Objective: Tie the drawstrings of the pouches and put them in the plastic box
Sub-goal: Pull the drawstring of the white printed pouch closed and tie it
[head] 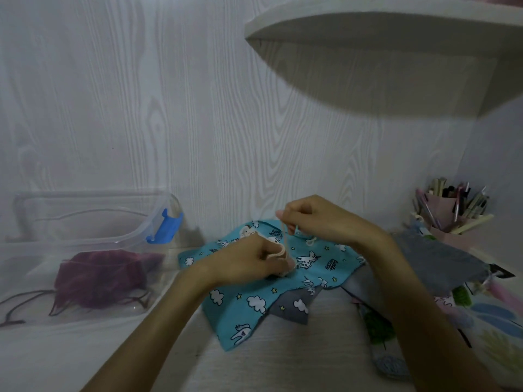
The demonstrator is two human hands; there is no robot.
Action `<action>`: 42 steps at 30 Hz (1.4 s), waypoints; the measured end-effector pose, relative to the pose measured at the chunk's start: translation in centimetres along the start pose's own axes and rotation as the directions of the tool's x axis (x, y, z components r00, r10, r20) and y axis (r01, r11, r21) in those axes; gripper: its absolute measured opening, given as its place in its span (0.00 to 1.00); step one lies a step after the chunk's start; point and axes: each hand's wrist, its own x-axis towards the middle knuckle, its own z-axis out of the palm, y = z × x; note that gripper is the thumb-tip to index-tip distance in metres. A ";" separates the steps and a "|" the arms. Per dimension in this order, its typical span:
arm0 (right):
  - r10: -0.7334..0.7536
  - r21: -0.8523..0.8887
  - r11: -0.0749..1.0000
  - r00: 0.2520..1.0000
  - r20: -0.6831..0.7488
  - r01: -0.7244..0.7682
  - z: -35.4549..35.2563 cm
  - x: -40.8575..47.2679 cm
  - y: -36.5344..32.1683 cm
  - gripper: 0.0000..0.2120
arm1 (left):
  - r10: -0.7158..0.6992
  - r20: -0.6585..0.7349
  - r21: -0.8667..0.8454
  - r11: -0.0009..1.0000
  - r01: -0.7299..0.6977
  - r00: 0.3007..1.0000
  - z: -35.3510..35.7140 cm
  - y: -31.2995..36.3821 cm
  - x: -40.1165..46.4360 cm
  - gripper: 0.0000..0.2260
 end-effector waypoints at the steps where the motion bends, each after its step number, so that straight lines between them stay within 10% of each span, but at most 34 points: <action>1: -0.022 -0.040 0.999 1.000 0.010 0.022 0.4 0.1 -0.2 0.20 | -0.005 -0.030 0.054 0.999 0.006 1.000 0.1 -0.1 0.2 0.21; 6: -0.183 0.026 0.983 0.983 -0.004 0.183 1.1 -0.2 -2.2 0.21 | -0.042 -0.179 0.120 0.991 0.064 0.983 1.0 -0.5 0.6 0.20; 10: -0.126 0.196 0.970 0.988 -0.087 0.141 1.1 0.4 -2.0 0.25 | -0.083 -0.120 -0.173 0.983 0.061 0.989 1.0 -0.7 0.6 0.18; 16: -0.107 0.037 0.994 0.988 0.114 0.103 1.4 1.1 1.9 0.20 | -0.154 -0.043 -0.434 0.893 0.121 0.987 0.0 -0.3 0.5 0.16; 23: -0.081 -0.155 0.985 0.995 -0.052 0.072 0.3 0.6 2.0 0.07 | -0.232 -0.087 -0.488 0.858 0.161 0.969 -1.0 -1.6 0.0 0.20; 37: 0.076 -0.087 0.994 0.976 0.206 -0.059 0.3 -0.1 0.3 0.07 | -0.272 -0.128 -0.697 0.709 0.108 0.954 -2.2 -1.6 -0.6 0.15; 42: 0.174 0.414 0.891 0.983 0.065 -0.185 0.0 0.1 -0.2 0.07 | -0.308 -0.105 -0.706 0.693 0.147 0.945 -2.2 -1.8 -0.5 0.21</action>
